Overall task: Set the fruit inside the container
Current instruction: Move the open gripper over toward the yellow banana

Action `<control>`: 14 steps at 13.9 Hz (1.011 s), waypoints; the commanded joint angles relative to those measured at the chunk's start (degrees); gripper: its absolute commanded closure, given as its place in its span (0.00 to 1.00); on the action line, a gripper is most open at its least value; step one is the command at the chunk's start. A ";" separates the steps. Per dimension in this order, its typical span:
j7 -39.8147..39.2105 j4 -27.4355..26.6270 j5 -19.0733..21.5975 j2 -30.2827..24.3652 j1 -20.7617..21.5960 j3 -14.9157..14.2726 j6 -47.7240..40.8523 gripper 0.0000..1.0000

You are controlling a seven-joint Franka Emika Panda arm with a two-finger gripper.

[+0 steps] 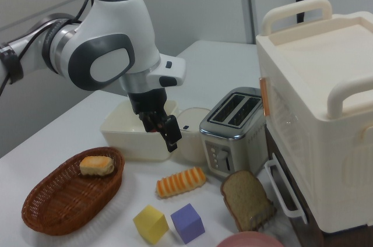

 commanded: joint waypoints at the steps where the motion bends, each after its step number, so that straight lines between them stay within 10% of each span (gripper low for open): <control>1: -2.44 3.93 -4.08 2.03 1.30 -0.36 -6.85 0.00; 14: -2.45 3.97 -4.12 1.70 0.95 -0.79 -7.00 0.00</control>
